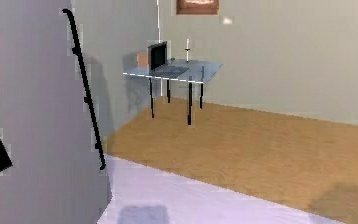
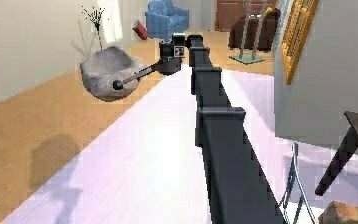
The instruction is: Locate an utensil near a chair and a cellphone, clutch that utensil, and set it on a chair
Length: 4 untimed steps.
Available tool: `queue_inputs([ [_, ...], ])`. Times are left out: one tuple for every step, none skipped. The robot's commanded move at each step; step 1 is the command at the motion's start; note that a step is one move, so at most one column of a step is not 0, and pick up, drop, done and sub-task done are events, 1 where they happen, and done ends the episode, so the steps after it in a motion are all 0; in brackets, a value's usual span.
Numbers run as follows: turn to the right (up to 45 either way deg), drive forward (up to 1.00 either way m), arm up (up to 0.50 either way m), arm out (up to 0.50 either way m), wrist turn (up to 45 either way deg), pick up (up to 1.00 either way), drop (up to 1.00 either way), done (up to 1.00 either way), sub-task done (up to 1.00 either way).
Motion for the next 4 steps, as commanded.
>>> queue_inputs([
  [45.0, 0.0, 0.0, 0.0, 0.0, 0.0, 0.0, 0.0, 0.0],
  [45.0, 0.0, 0.0, 0.0, 0.0, 0.0, 0.0, 0.0, 0.0],
  [21.0, 0.0, 0.0, 0.0, 0.0, 0.0, 0.0, 0.0, 0.0],
  [0.0, 0.15, 0.0, 0.0, 0.0, 0.0, 0.0, 0.0, 0.0],
])
